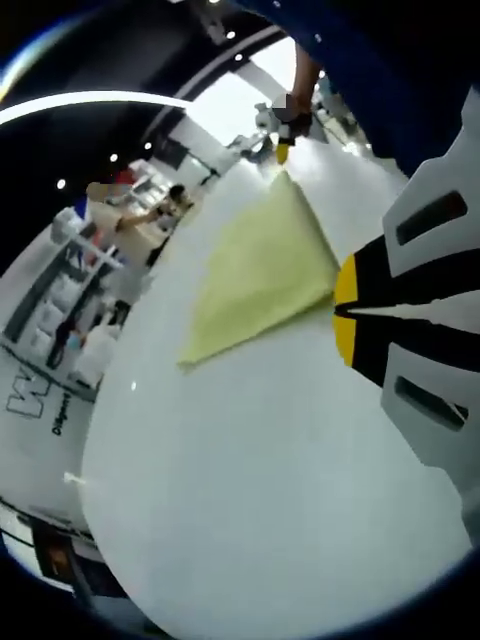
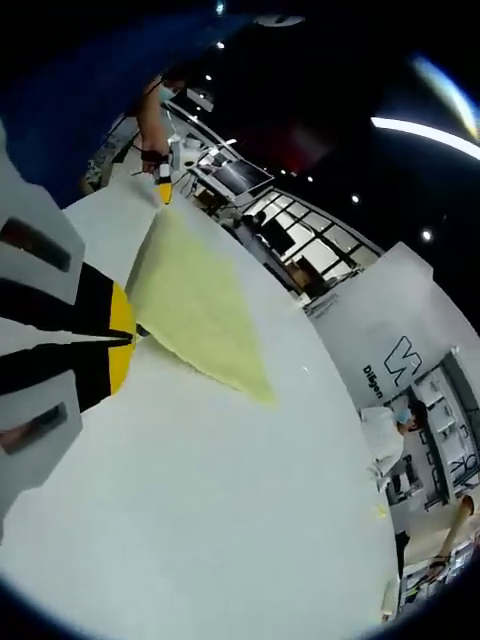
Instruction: Fold the garment on the visible template until the final outline fits inside the template.
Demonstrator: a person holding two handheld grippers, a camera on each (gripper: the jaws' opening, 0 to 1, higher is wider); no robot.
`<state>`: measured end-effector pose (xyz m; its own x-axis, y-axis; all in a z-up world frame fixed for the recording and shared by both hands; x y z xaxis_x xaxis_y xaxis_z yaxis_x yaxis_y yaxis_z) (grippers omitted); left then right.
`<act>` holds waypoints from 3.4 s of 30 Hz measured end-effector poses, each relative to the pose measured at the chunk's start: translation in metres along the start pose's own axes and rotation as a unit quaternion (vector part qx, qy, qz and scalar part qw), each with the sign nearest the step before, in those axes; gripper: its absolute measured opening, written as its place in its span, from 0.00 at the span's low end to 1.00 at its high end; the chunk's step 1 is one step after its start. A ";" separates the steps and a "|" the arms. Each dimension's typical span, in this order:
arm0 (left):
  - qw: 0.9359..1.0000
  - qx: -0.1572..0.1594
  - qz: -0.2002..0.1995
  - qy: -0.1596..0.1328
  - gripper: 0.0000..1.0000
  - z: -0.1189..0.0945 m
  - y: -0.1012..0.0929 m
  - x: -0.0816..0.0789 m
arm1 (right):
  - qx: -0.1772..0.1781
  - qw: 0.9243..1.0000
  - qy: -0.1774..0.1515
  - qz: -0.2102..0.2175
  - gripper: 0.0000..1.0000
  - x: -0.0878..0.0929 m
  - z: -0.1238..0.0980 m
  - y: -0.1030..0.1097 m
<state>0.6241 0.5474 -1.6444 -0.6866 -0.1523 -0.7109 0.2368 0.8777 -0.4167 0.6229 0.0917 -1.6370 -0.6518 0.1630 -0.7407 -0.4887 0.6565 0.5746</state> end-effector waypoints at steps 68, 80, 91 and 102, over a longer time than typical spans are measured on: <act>0.984 -0.012 0.180 -0.001 0.01 0.068 -0.043 0.011 | 0.014 0.982 0.073 -0.171 0.00 0.023 0.072 0.008; 0.987 -0.039 0.159 -0.010 0.01 0.044 -0.018 0.012 | 0.056 0.991 0.025 -0.121 0.00 0.016 0.037 0.000; 0.988 -0.049 0.138 -0.056 0.35 0.009 -0.035 -0.004 | 0.068 0.986 0.005 -0.150 0.40 0.010 0.002 0.018; 0.990 -0.052 0.130 -0.032 0.99 0.001 -0.063 -0.002 | 0.050 0.982 0.010 -0.182 1.00 -0.012 0.004 0.047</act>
<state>0.6109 0.4925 -1.6173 -0.5662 0.0590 -0.8221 0.3256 0.9323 -0.1574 0.6103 0.1236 -1.6031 -0.4555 -0.1102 -0.8834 -0.6333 0.7375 0.2346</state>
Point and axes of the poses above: the point that each gripper's makers call its tool centre point, and the gripper's own axes: z roughly forward along the fingers, y roughly to its left, x roughly out of its underside, the point moved 1 cm from there along -z, roughly backward along the fingers, and after that the axes turned 8 degrees about -x, right-handed, at the moved point
